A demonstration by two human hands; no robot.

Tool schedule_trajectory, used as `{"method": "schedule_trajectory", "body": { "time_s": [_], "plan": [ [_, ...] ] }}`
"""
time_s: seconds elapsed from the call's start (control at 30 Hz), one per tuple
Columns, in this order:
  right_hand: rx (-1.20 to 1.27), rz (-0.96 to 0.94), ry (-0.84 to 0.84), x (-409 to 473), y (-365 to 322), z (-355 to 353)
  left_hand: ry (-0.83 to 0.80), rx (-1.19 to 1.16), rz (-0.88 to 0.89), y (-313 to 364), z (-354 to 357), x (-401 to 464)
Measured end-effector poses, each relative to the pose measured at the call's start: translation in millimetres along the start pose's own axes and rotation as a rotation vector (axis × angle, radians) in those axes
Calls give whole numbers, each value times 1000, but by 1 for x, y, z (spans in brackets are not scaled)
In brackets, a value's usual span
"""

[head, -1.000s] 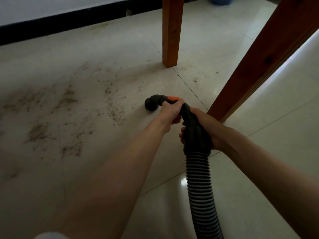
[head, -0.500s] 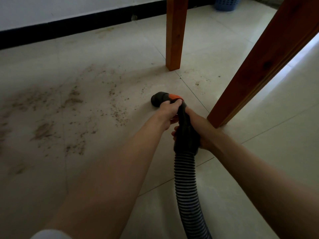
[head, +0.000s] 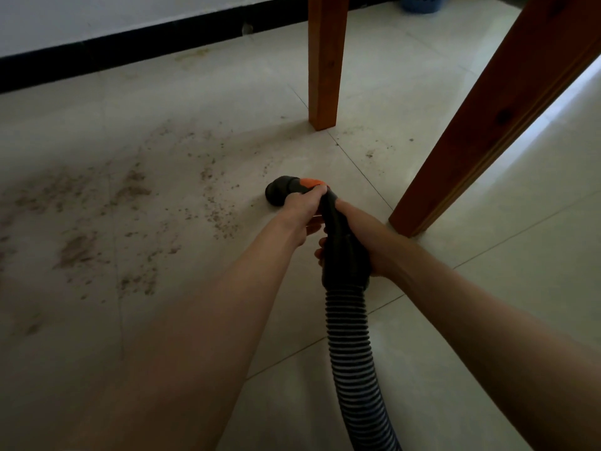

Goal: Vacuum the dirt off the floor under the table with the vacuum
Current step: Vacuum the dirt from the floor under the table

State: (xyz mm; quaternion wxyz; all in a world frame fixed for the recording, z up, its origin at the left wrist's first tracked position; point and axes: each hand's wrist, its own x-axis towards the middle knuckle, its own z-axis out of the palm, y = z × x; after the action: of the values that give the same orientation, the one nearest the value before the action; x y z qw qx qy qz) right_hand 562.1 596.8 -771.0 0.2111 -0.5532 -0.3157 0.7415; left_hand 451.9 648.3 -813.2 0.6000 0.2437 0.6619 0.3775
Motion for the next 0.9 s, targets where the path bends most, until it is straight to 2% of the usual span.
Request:
{"method": "schedule_trajectory", "body": {
  "time_s": [0.3,0.43,0.63,0.9],
  "plan": [
    [-17,-78,-18,-13,14,0,-44,110,-148,13,1,-12],
    [-104,-173,100,-9,11,-4,-96,129,-190,25,14,-19],
    [-204,-297,270,-8,8,-7,-65,219,-22,46,42,-31],
    [-110,-389,244,-18,-6,5,-39,274,17,77,39,-51]
  ]
}}
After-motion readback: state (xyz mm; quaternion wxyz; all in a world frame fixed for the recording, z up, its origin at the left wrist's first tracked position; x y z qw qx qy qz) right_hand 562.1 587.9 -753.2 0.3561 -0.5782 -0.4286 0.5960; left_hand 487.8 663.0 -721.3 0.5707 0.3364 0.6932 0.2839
